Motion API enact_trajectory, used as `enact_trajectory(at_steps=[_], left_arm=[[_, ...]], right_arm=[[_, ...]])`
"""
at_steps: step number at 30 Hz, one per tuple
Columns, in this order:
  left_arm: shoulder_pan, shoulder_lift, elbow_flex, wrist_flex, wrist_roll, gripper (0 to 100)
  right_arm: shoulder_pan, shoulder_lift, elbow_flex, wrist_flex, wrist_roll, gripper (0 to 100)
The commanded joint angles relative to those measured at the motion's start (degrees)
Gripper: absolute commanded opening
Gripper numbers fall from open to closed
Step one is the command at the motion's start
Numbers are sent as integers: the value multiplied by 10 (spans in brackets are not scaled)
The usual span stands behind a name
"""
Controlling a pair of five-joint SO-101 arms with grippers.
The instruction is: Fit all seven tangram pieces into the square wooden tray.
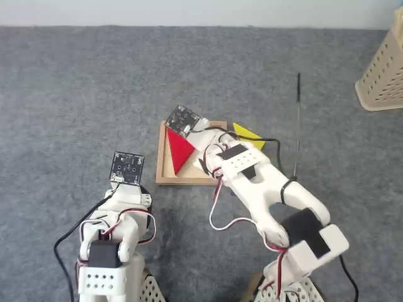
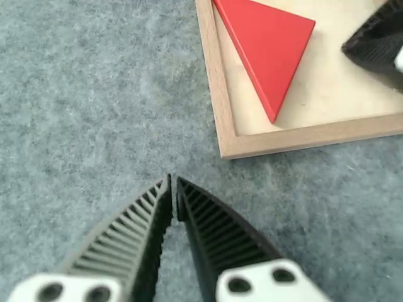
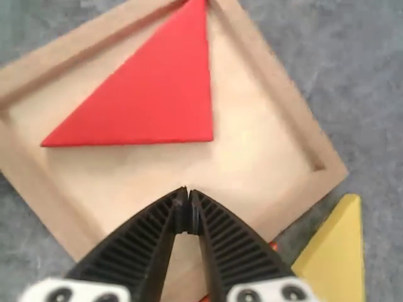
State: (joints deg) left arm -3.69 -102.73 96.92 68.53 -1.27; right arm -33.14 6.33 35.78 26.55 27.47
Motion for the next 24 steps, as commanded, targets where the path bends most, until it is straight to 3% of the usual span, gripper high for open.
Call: enact_trajectory(at_steps=[1, 8, 18, 24], left_arm=[[-3, -2, -3, 3, 5, 11], [-3, -2, -3, 3, 5, 11], [-3, -2, -3, 3, 5, 11], [-3, -2, -3, 3, 5, 11]], right_arm=[[23, -13, -15, 36, -9, 9], [81, -35, -14, 150, -11, 7], [176, -95, 60, 155, 6, 7], [172, -116, 68, 156, 13, 7]])
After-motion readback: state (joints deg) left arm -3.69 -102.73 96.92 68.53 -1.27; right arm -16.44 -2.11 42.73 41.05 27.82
